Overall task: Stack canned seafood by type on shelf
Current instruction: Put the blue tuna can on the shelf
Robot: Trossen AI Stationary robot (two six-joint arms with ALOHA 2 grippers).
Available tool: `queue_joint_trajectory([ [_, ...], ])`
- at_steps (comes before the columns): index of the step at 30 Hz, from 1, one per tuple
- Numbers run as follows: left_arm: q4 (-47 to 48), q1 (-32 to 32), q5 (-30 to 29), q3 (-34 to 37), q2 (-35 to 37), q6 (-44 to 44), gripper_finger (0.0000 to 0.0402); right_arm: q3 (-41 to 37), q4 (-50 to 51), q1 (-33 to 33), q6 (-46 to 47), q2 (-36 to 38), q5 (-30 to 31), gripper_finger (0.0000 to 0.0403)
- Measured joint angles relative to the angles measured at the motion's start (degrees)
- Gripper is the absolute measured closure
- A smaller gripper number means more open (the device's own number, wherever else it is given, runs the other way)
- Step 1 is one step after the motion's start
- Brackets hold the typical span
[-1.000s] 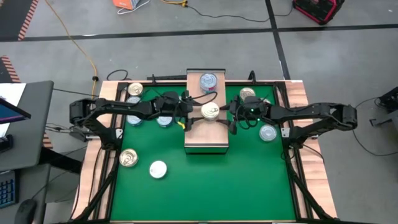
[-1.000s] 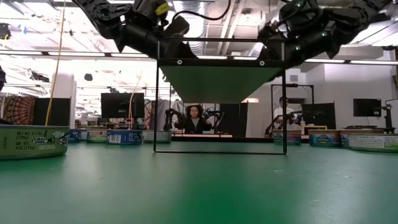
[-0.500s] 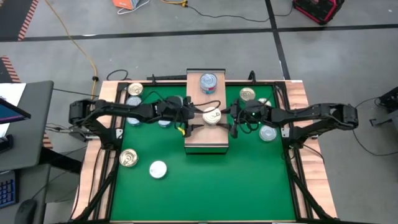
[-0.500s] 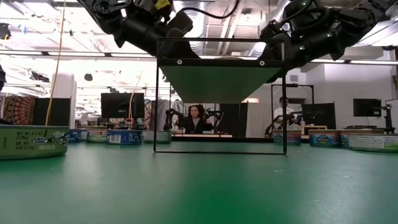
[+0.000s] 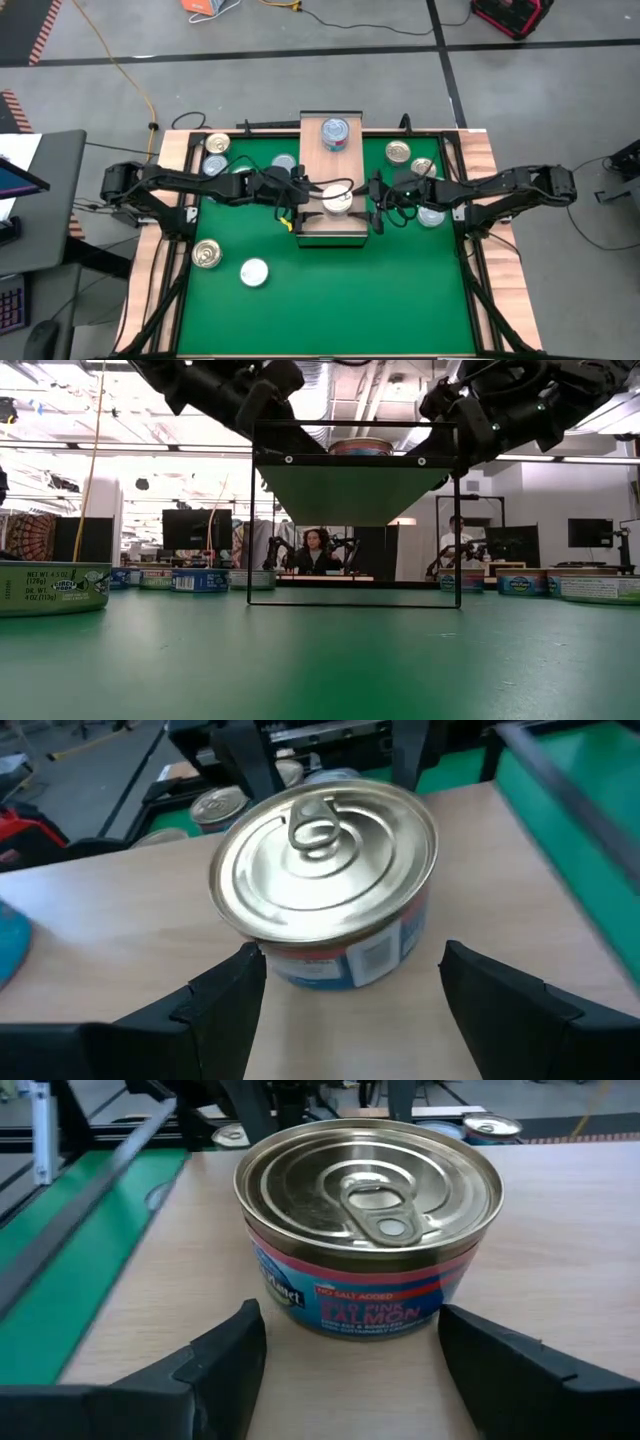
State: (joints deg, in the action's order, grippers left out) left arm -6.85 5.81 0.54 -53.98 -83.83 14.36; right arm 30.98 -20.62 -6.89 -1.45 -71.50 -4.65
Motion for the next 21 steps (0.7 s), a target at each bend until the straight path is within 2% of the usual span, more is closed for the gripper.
queue_joint_trajectory([
  [9,2.13,-3.43,-0.41,0.0,0.13,-1.52,0.0114,0.02,0.06,3.07,-1.13,0.0,-0.06,0.0088],
  [15,3.13,-4.18,-6.84,0.02,0.49,0.78,0.0114,1.73,0.53,3.43,-1.86,0.0,0.47,0.0088],
  [21,5.24,-4.17,-7.41,0.04,4.3,1.83,0.0114,7.11,10.77,2.55,-3.32,0.0,1.38,0.0088],
])
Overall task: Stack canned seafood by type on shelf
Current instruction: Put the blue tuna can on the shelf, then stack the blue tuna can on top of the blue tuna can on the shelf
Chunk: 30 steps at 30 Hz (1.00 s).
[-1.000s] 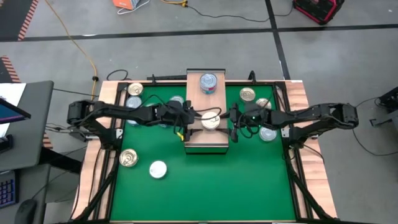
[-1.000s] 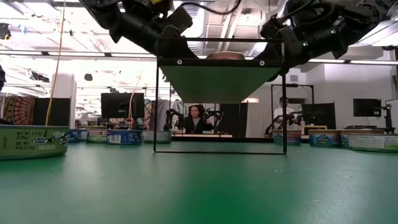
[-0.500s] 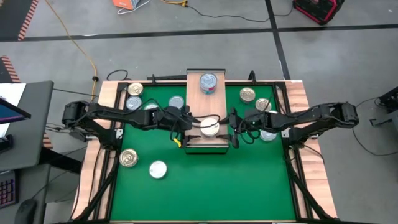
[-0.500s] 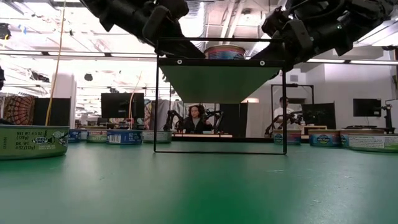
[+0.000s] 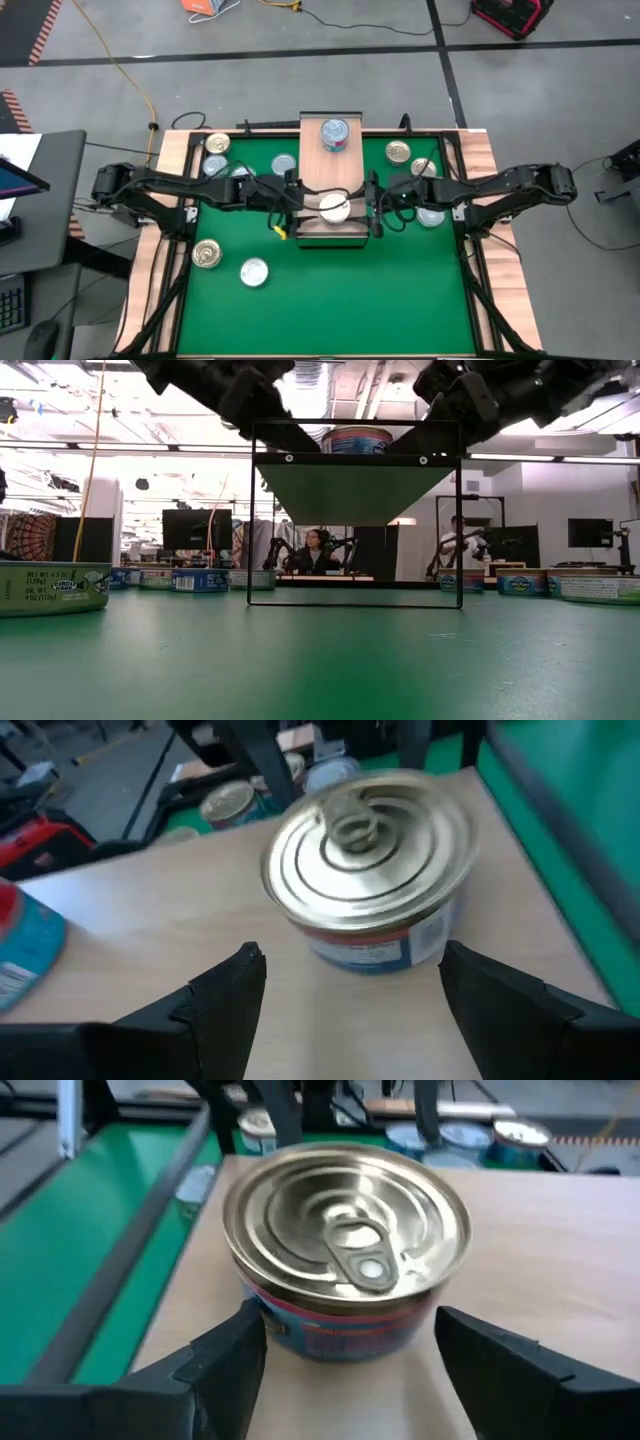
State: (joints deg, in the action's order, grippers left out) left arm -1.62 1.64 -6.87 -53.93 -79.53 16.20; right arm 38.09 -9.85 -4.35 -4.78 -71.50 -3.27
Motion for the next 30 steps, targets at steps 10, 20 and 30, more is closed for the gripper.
queue_joint_trajectory([
  [10,0.73,-2.28,-6.94,5.99,13.17,-1.44,0.0114,2.97,18.15,-1.64,0.4,11.23,7.73,0.0088],
  [20,0.6,-5.74,-13.14,12.9,19.96,-10.27,0.0114,0.83,28.37,-8.07,15.91,18.42,34.7,0.0088],
  [30,-1.46,-11.75,-19.14,13.05,19.98,-8.52,0.0114,0.82,27.64,-23.4,20.42,1.17,37.44,0.0088],
])
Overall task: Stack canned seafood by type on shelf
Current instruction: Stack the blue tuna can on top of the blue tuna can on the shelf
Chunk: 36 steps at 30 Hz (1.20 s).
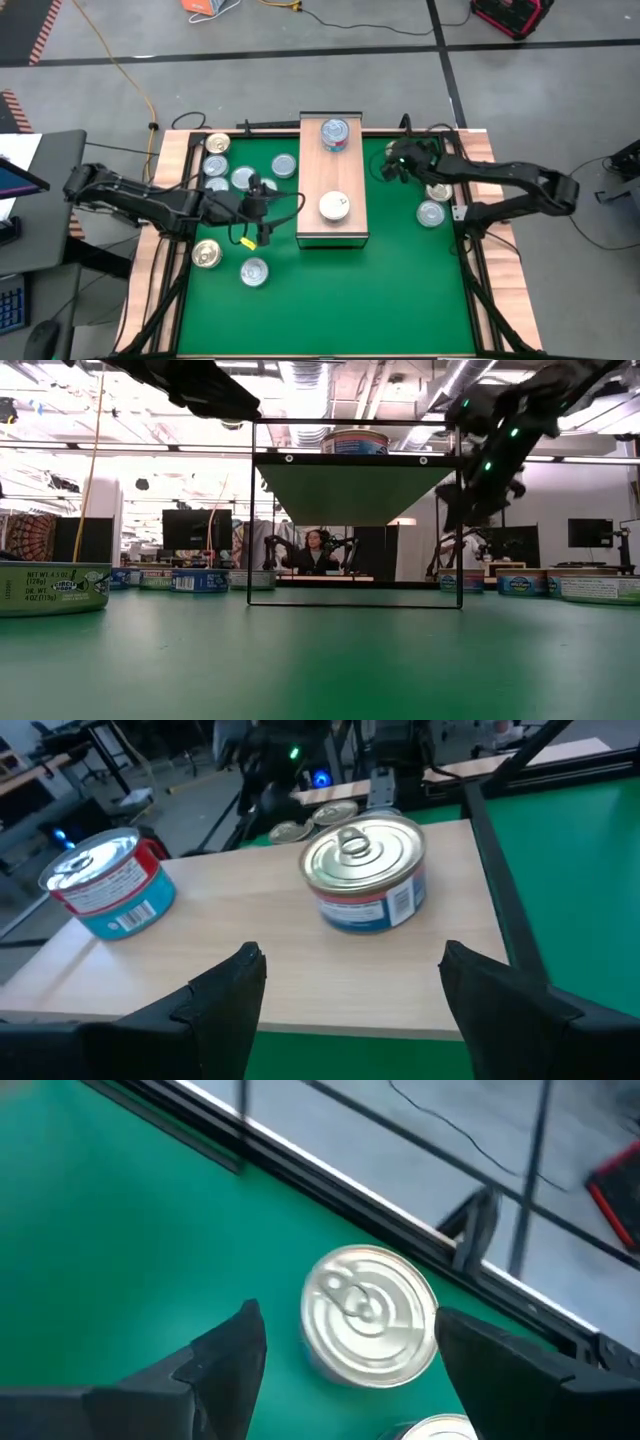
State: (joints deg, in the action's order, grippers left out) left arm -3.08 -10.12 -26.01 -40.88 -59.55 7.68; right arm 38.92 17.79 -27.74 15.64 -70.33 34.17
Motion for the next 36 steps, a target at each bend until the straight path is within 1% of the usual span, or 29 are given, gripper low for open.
queue_joint_trajectory([
  [5,0.75,-1.3,-1.49,0.0,0.0,0.22,0.0114,0.0,-2.84,-5.65,-0.02,-6.98,-0.15,0.0088],
  [9,0.97,-1.3,-1.54,0.0,0.0,0.5,0.0114,0.0,-2.76,-8.42,-0.48,-11.55,-0.17,0.0088],
  [12,1.03,-1.3,-1.61,0.0,0.0,0.63,0.0114,0.24,-1.08,-8.25,-0.37,-13.54,-1.52,0.0088],
  [14,1.03,-1.3,-1.72,0.0,0.0,0.68,0.0114,0.33,0.71,-6.95,0.07,-13.98,-2.58,0.0088],
  [17,0.99,-1.3,-2.42,0.0,0.0,0.68,0.0114,0.26,5.23,-3.22,2.21,-13.08,-3.88,0.0088],
  [20,0.71,-1.3,-3.21,0.0,0.0,0.7,0.0114,-0.22,11.06,1.65,5.52,-11.16,-8.8,0.0088],
  [22,0.22,-1.3,-3.26,0.0,-0.02,0.7,0.0114,-0.22,14.38,5.49,8.39,-9.5,-9.93,0.0088],
  [25,-0.8,-1.49,-3.22,-0.04,0.06,0.59,0.0114,0.08,19.42,11.03,15.22,-7.42,-14.29,0.0088],
  [27,-0.79,-1.88,-3.22,-0.04,0.42,0.43,0.0114,-0.21,23.49,15.92,20.28,-6.79,-16.99,0.0088],
  [32,-1.13,-2.7,-3.11,-0.07,1.34,-0.35,0.0114,-0.07,27.15,28.13,30.62,-3.54,-17.0,0.0088],
  [36,-0.85,-2.72,-2.33,-0.09,1.97,-2.13,0.0114,1.11,27.21,33.29,34.16,0.53,-16.32,0.0088],
])
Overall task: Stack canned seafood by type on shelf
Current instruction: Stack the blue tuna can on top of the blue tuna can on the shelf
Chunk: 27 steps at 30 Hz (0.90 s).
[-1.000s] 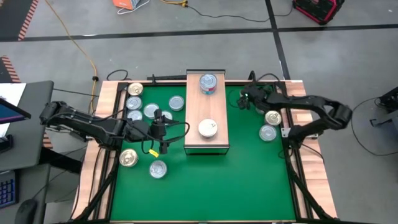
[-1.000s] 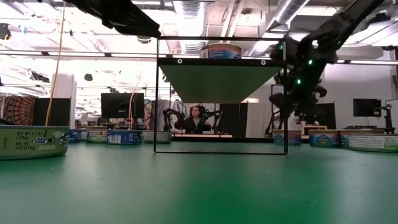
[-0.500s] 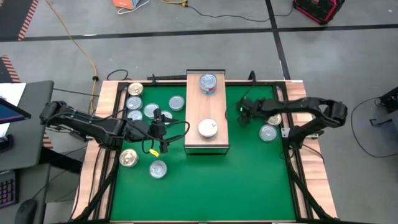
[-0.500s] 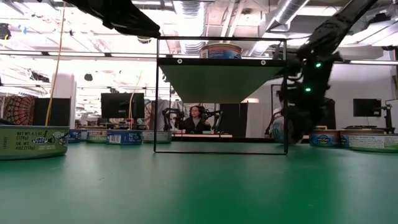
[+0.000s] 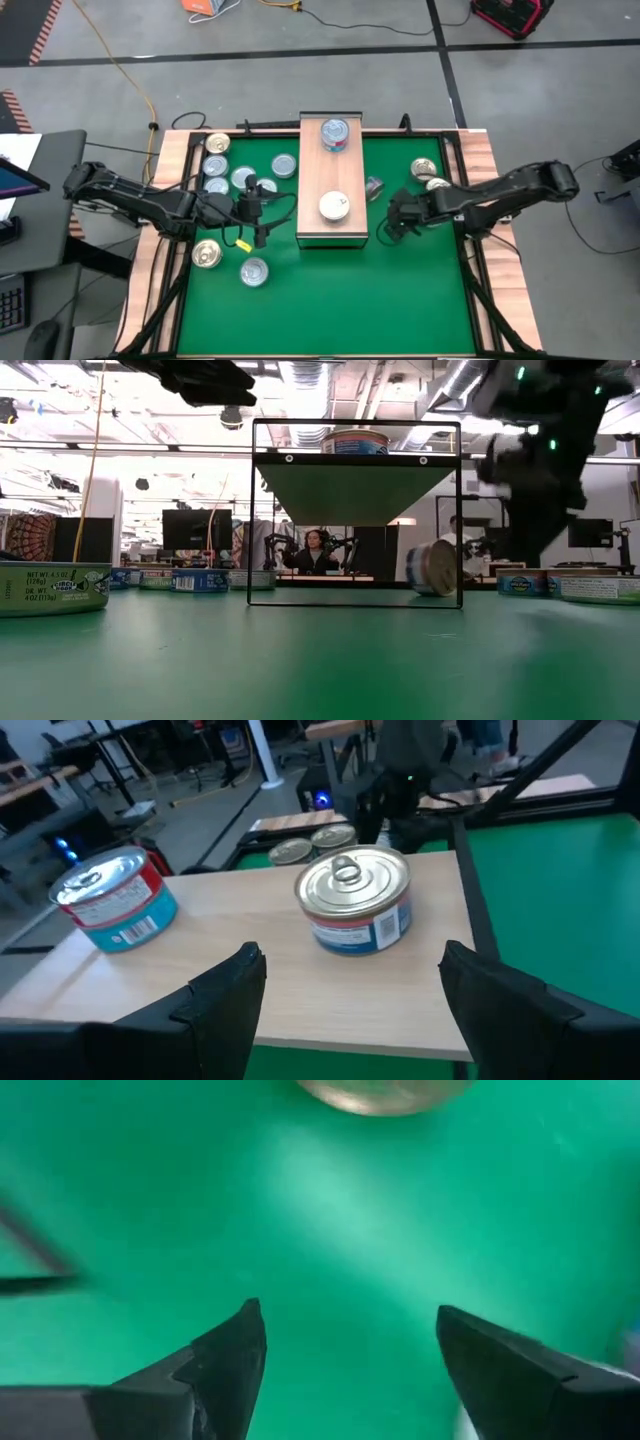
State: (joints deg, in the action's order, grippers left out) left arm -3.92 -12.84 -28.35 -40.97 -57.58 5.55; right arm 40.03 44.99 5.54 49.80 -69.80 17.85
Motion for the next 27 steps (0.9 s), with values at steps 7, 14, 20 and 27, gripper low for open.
queue_joint_trajectory([
  [7,5.73,0.0,2.13,0.0,0.02,-4.47,0.0114,0.68,1.29,5.96,-0.2,6.11,12.33,0.0088],
  [14,8.98,-2.22,-6.98,2.56,0.07,-7.75,0.0114,-3.12,-5.27,3.58,-3.05,3.9,24.76,0.0088],
  [20,4.99,-4.61,-14.57,11.01,1.39,-11.05,0.0114,-7.99,-20.58,-2.73,-12.57,-0.47,25.2,0.0088],
  [27,3.06,-5.17,-14.87,15.21,1.49,-15.84,0.0114,-17.63,-38.96,-10.98,-22.5,1.39,25.84,0.0104],
])
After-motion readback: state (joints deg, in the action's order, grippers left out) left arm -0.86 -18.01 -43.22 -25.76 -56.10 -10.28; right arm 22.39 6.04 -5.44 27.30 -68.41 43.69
